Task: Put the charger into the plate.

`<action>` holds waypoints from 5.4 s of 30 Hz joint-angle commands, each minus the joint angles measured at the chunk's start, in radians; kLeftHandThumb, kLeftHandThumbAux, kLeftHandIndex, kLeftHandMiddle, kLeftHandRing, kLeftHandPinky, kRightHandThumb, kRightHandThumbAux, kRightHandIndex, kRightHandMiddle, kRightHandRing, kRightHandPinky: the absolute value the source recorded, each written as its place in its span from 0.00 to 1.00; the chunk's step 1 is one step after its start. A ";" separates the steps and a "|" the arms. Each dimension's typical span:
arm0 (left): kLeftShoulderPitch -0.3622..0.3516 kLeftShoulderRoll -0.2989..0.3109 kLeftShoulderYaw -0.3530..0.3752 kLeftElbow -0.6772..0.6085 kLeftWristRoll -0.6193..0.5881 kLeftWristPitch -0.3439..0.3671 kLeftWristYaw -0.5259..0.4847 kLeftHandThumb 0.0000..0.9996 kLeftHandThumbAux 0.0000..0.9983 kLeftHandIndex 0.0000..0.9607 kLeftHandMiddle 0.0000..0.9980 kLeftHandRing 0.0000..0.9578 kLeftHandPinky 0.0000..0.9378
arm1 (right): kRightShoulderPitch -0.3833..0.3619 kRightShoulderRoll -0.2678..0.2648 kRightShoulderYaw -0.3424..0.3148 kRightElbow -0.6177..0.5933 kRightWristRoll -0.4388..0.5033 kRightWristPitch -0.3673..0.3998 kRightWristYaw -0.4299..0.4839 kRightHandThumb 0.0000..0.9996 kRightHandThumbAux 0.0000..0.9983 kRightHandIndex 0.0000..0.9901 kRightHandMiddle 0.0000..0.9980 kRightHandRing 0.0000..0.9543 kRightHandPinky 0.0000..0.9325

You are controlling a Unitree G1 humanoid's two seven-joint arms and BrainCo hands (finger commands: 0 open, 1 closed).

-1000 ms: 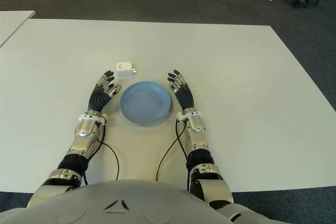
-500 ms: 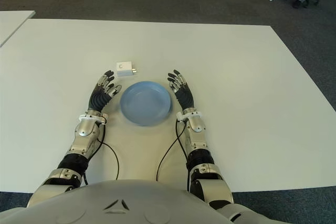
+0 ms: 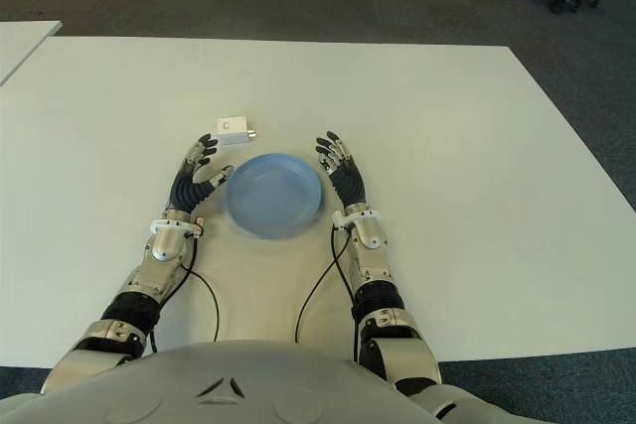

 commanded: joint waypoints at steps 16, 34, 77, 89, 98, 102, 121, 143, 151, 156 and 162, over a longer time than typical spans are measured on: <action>-0.144 0.086 0.019 -0.243 0.004 0.265 -0.052 0.26 0.56 0.09 0.17 0.17 0.20 | 0.009 0.030 0.005 0.102 -0.009 0.022 -0.034 0.00 0.51 0.05 0.20 0.15 0.06; -0.314 0.105 -0.029 -0.239 0.032 0.344 -0.084 0.22 0.55 0.13 0.15 0.14 0.16 | -0.008 0.048 0.003 0.108 -0.002 0.043 -0.046 0.00 0.52 0.05 0.19 0.14 0.07; -0.755 0.174 -0.652 0.561 0.633 0.276 0.238 0.09 0.49 0.00 0.00 0.00 0.00 | 0.009 0.044 -0.027 0.077 0.028 0.020 -0.057 0.00 0.53 0.06 0.21 0.17 0.11; -0.760 0.179 -0.699 0.667 0.647 0.338 0.198 0.07 0.46 0.00 0.00 0.00 0.00 | 0.053 0.050 -0.038 -0.020 0.043 0.027 -0.071 0.00 0.55 0.06 0.21 0.18 0.12; -0.725 0.187 -0.698 0.686 0.631 0.353 0.189 0.06 0.45 0.00 0.00 0.00 0.00 | 0.091 0.039 -0.054 -0.114 0.069 0.061 -0.069 0.00 0.54 0.06 0.19 0.16 0.11; -0.713 0.188 -0.695 0.692 0.623 0.357 0.179 0.05 0.45 0.00 0.00 0.00 0.00 | 0.107 0.039 -0.063 -0.155 0.077 0.081 -0.073 0.00 0.53 0.05 0.18 0.14 0.09; -0.664 0.157 -0.625 0.737 0.512 0.387 0.092 0.02 0.45 0.00 0.00 0.00 0.00 | 0.168 0.048 -0.070 -0.286 0.097 0.096 -0.088 0.00 0.51 0.06 0.16 0.12 0.09; -0.648 0.140 -0.581 0.741 0.445 0.368 -0.025 0.00 0.48 0.00 0.00 0.00 0.04 | 0.214 0.049 -0.053 -0.360 0.112 0.124 -0.080 0.00 0.51 0.06 0.17 0.13 0.10; -0.650 0.145 -0.583 0.740 0.438 0.369 -0.048 0.00 0.49 0.00 0.00 0.00 0.04 | 0.223 0.051 -0.046 -0.374 0.107 0.129 -0.085 0.00 0.50 0.06 0.18 0.15 0.11; -0.649 0.146 -0.588 0.738 0.442 0.369 -0.048 0.00 0.49 0.00 0.00 0.00 0.04 | 0.225 0.051 -0.044 -0.377 0.108 0.132 -0.084 0.00 0.50 0.06 0.19 0.15 0.11; -0.646 0.157 -0.628 0.733 0.484 0.359 0.020 0.00 0.50 0.00 0.00 0.00 0.04 | 0.227 0.051 -0.039 -0.380 0.104 0.132 -0.084 0.00 0.50 0.06 0.20 0.16 0.11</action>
